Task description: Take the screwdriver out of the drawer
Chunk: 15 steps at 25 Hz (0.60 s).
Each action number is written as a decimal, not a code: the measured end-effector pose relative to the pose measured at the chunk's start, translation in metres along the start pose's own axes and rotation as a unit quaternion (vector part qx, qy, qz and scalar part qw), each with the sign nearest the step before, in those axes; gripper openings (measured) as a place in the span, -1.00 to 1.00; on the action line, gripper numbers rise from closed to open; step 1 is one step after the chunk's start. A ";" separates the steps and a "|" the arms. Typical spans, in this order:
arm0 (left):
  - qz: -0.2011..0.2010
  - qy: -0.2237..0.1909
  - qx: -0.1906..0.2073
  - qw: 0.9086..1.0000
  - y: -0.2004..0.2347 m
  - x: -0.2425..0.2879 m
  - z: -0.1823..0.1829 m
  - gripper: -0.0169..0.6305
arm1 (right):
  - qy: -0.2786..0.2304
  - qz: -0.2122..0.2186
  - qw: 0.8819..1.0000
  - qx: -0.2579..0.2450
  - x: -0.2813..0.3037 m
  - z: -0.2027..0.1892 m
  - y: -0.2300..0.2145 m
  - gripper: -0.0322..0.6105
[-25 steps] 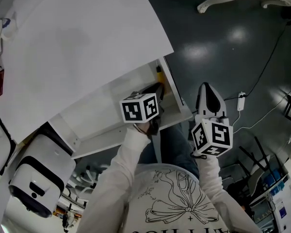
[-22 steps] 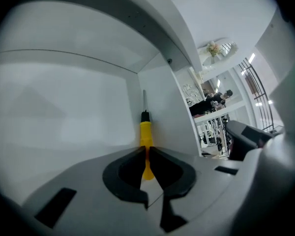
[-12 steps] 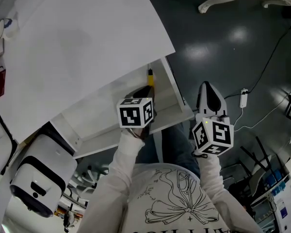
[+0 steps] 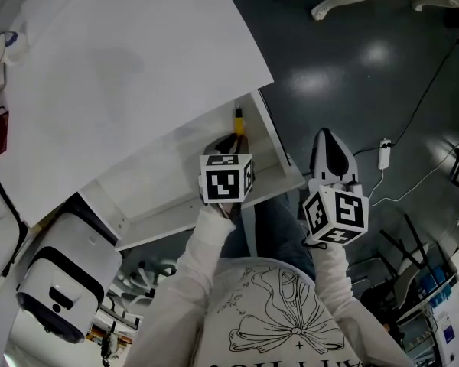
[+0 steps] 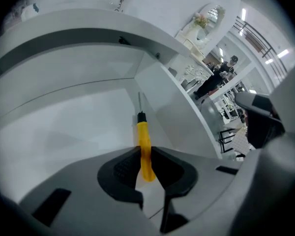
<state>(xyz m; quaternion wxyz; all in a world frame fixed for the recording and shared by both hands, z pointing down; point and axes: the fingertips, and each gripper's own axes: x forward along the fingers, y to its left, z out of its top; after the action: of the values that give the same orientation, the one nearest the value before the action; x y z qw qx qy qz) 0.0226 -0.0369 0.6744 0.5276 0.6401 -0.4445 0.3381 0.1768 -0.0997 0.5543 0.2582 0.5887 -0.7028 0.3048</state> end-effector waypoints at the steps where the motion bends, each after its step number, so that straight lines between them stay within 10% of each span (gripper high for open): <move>1: 0.003 0.002 0.000 1.000 0.000 0.001 0.000 -0.81 | 0.000 0.000 1.000 0.001 0.000 0.000 -0.001 -0.89; 4: 0.014 0.014 0.001 1.000 0.003 0.006 -0.004 -0.45 | 0.000 0.000 1.000 0.003 0.001 -0.001 -0.002 -0.89; 15: 0.053 0.033 0.042 0.997 0.011 0.006 -0.005 -0.73 | 0.003 0.002 1.000 0.005 0.005 0.000 -0.003 -0.89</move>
<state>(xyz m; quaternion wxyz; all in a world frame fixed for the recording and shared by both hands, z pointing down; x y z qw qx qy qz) 0.0150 -0.0336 0.6854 0.4965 0.6255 -0.4452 0.4049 0.1789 -0.1034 0.5578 0.2567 0.5876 -0.7020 0.3101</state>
